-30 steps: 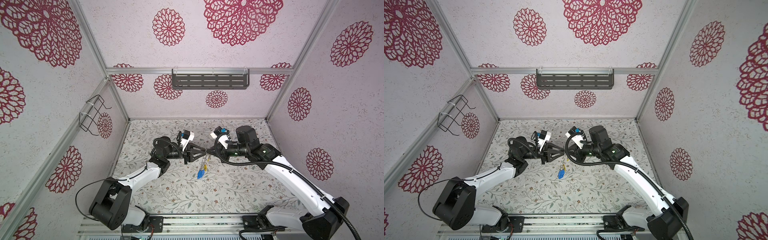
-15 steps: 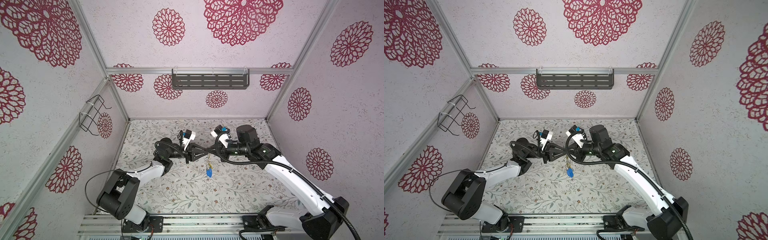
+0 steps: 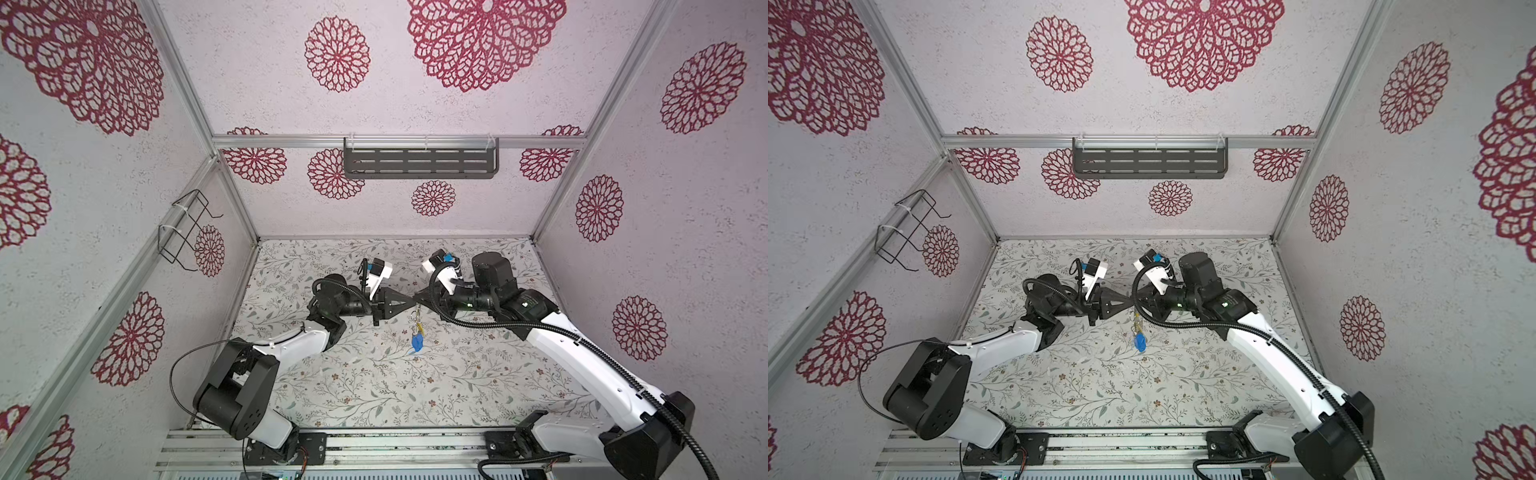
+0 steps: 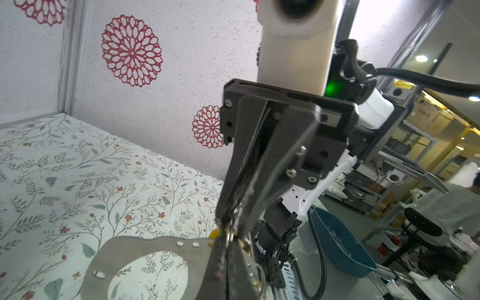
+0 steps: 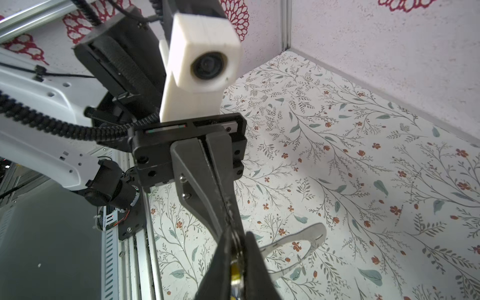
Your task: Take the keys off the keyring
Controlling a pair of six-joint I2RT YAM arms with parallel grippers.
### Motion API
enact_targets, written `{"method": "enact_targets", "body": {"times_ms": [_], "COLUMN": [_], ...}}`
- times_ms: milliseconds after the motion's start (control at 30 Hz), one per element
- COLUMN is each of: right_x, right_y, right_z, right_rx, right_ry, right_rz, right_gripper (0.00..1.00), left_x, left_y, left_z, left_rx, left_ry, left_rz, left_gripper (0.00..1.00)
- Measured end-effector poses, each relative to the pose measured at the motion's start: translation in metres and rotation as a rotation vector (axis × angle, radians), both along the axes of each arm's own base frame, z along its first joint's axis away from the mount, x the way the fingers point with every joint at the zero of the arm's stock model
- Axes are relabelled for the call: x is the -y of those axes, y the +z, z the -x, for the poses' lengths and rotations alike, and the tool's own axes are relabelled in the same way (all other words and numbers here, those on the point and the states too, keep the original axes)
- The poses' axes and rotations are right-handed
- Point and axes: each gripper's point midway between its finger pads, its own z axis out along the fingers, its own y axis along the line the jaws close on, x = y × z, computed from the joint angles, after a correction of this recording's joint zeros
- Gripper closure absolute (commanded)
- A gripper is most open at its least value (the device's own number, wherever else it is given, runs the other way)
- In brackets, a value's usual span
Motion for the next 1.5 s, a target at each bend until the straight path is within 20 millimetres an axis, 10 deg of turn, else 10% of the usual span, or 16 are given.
{"method": "enact_targets", "body": {"times_ms": [367,767,1500], "right_x": [0.047,0.018,0.004], "right_y": [0.03,-0.008,-0.004], "right_z": [0.001,-0.013,-0.025], "right_rx": [0.087,-0.027,-0.014], "right_ry": [-0.234,-0.136,-0.146], "right_rz": [-0.196,-0.179,-0.157], "right_gripper": [0.56,0.51,0.55], "left_x": [-0.007,-0.004,-0.001], "left_y": [0.023,0.028,0.043], "left_z": [-0.005,0.001,0.001], "left_rx": [-0.034,-0.131,-0.141], "left_ry": [0.094,0.04,-0.003], "left_rz": [-0.032,-0.042,-0.015], "left_gripper": [1.0,1.0,1.0]}}
